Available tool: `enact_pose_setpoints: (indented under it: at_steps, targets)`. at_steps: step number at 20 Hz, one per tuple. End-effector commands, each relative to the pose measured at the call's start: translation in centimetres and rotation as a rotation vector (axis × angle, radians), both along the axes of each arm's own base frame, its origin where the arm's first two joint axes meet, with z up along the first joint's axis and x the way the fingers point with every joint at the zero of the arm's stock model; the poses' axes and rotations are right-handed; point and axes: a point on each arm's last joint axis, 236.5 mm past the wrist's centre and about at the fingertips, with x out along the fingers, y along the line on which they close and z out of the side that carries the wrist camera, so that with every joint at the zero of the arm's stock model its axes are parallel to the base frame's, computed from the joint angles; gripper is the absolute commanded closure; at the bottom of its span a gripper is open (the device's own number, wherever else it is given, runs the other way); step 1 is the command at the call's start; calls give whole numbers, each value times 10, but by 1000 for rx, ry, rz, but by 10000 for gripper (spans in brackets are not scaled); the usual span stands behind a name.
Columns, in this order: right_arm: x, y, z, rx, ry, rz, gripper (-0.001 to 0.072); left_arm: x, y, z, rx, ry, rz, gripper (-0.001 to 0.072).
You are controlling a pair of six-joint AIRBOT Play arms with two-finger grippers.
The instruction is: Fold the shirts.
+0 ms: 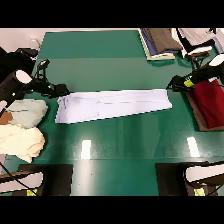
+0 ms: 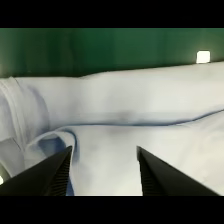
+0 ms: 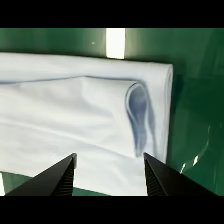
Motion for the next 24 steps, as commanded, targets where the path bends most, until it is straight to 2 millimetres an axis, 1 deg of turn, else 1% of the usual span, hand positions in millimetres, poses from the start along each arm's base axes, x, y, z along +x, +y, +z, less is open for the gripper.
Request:
enact_pose_setpoints:
  at_steps: [1,3,4,5,6,7,9,11,13,14,15,16,17,19,21,24]
  targets:
    - [-6,-17,-9,44,18,-22,228,4,-4,13,-18,9,-9,229]
    - [-28,-36,-24,70,71,-63,225,0,-11,17,-49,28,-19,230]
    - [-37,-38,-31,122,101,-81,218,0,-16,18,-73,32,-17,300]
    - [-43,-37,-37,189,122,-99,185,1,-21,21,-100,28,-18,589]
    - [-45,-33,-43,259,138,-121,182,2,-28,25,-126,14,-32,671]
    - [-45,-29,-49,308,143,-136,182,3,-33,27,-140,7,-38,671]
    - [-40,-17,-60,367,149,-142,182,-2,-53,26,-144,12,-77,680]
    - [-36,-4,-72,367,162,-127,183,-7,-80,22,-144,16,-130,680]
    - [-32,17,-83,353,172,-87,193,-9,-108,16,-158,21,-148,680]
    - [-30,27,-87,338,156,-51,299,-9,-123,10,-164,25,-159,680]
    - [-26,34,-87,325,137,-31,451,-10,-139,3,-167,25,-169,680]
    - [-21,37,-82,309,110,-24,630,-9,-154,-3,-169,16,-184,680]
    - [-17,37,-73,296,74,-11,691,-8,-171,-8,-182,5,-195,680]
    - [-7,36,-35,282,-8,33,691,-5,-203,-16,-211,5,-221,680]
    - [1,39,20,266,-107,93,692,-3,-231,-27,-209,20,-269,680]
    - [9,65,106,276,-274,151,691,4,-265,-46,-219,42,-311,680]
